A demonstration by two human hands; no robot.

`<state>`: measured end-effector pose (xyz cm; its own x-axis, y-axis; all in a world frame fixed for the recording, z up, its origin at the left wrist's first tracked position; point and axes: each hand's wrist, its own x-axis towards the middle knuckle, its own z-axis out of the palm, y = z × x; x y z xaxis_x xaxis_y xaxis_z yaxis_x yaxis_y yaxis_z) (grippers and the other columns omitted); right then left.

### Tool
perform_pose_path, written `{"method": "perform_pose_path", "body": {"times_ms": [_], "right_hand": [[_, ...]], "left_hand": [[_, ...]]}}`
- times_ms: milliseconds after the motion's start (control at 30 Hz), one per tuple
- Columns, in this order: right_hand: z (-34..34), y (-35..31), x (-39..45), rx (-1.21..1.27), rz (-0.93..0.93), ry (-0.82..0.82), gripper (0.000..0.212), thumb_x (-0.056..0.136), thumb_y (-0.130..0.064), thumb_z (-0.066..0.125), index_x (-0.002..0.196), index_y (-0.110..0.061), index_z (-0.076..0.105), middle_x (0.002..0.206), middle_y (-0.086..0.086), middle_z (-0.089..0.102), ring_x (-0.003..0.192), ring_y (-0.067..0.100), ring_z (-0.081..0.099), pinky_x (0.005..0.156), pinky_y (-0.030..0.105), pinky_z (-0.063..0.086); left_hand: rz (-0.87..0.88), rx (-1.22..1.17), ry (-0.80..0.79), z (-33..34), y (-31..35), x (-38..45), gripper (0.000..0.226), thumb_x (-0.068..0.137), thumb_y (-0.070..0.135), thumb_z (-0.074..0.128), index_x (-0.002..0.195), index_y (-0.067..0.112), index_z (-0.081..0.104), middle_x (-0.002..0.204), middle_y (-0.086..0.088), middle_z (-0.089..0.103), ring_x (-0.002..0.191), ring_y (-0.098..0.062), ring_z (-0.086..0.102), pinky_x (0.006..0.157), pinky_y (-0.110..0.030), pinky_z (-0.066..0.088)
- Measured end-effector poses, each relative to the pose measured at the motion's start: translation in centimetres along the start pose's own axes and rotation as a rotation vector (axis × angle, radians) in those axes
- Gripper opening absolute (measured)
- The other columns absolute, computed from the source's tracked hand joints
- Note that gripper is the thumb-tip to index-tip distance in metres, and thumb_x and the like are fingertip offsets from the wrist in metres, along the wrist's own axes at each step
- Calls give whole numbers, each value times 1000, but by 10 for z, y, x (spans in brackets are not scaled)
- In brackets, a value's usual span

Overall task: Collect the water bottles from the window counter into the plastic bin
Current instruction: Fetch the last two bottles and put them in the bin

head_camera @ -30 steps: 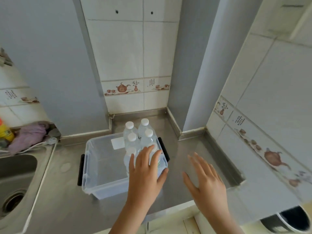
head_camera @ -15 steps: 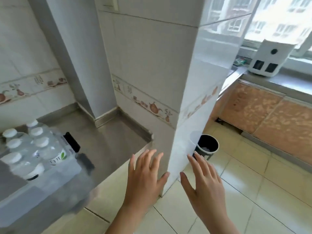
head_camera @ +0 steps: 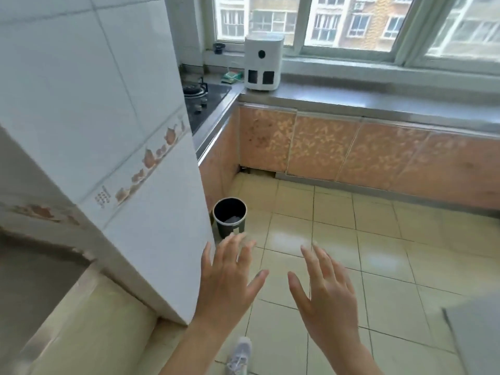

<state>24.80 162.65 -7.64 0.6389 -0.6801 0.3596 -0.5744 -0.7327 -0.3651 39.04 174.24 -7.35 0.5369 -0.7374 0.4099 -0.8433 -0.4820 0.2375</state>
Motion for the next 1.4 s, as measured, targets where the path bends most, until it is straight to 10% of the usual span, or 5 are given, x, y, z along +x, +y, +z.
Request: {"method": "perform_pose_path", "body": {"times_ms": [700,1400], "right_hand": [[-21,251,213,-237,502,115,57,90,-51,37,137,-22,47,143,5,50,128,26,49,105,45,38],[-99,624,418,-280,693,213,56,90,-51,38,137,-23,49,145,4,49,130,23,45,108,48,35]], "left_hand": [[508,-255,-127,210,183,328,56,87,61,44,128,23,54,131,0,63,123,-23,60,102,-58,44],[668,-318,-149,414,506,595,58,85,60,44,125,24,62,131,3,64,117,-18,64,104,-54,42]]}}
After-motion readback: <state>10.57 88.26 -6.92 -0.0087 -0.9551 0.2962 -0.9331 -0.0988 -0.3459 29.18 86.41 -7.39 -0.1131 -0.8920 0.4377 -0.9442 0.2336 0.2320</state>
